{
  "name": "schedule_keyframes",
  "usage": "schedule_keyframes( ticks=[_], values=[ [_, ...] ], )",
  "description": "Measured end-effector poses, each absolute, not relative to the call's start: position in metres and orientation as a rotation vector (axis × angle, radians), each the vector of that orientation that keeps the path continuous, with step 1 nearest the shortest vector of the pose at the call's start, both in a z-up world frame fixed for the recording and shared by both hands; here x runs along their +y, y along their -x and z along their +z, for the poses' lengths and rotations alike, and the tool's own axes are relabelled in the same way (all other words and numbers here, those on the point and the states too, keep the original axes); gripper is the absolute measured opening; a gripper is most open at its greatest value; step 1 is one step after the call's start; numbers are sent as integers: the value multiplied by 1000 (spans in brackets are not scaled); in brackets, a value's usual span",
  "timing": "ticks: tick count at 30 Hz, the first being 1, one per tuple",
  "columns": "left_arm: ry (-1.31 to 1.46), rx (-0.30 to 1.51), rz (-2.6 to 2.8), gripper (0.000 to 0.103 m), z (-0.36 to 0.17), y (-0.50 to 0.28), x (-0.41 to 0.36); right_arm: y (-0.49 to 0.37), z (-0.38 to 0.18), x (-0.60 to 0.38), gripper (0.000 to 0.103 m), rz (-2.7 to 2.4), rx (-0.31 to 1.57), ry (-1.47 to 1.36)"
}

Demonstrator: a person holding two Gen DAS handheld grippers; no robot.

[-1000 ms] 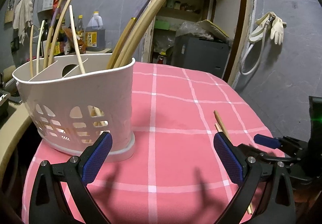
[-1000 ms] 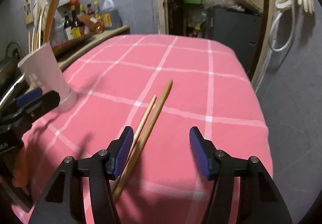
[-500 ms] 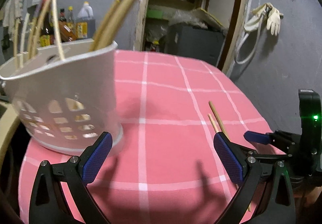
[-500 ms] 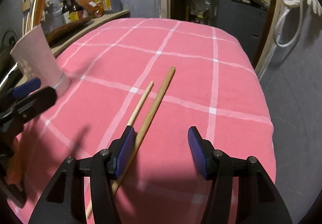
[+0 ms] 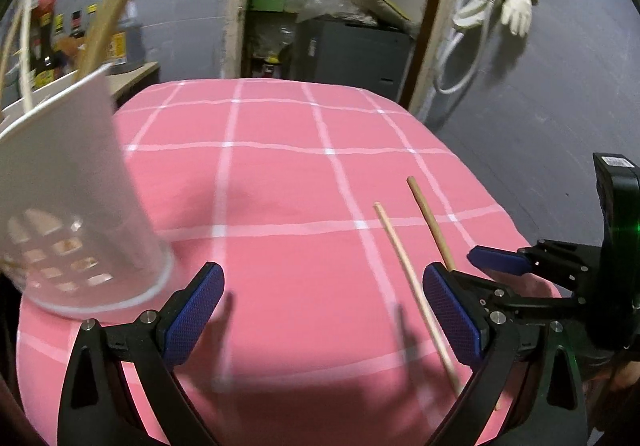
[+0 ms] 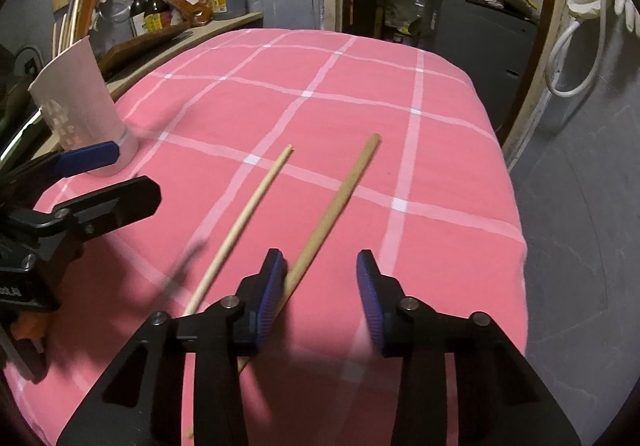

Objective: Organize utensils
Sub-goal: 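Move both tools back toward the last chopsticks on the cloth, then grasp a thin chopstick with the left gripper while the right gripper grasps another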

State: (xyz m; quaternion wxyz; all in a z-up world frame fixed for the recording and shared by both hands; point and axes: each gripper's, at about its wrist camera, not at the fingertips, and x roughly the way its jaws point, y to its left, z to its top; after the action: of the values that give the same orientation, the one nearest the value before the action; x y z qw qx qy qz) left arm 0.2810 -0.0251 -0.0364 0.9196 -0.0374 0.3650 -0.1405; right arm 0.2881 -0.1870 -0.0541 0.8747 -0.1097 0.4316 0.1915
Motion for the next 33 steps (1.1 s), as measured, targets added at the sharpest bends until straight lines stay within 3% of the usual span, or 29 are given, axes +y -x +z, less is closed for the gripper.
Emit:
schedule_keyframes(
  ticks=[2, 6, 13, 22, 32, 33],
  values=[
    [69, 766, -313, 85, -38, -286, -33, -287, -54, -192, 29, 403, 901, 220],
    [64, 817, -370, 60, -43, -300, -48, -286, -52, -201, 24, 414, 901, 203],
    [68, 897, -438, 32, -51, -322, -63, -293, -53, -219, 20, 453, 919, 84],
    [64, 915, -432, 18, -55, -327, -64, -321, -56, -226, 20, 406, 944, -38],
    [73, 940, -459, 16, -57, -332, -75, -349, -58, -231, 15, 361, 992, -144],
    [70, 943, -458, 10, -57, -333, -75, -349, -58, -232, 15, 359, 993, -154]
  ],
)
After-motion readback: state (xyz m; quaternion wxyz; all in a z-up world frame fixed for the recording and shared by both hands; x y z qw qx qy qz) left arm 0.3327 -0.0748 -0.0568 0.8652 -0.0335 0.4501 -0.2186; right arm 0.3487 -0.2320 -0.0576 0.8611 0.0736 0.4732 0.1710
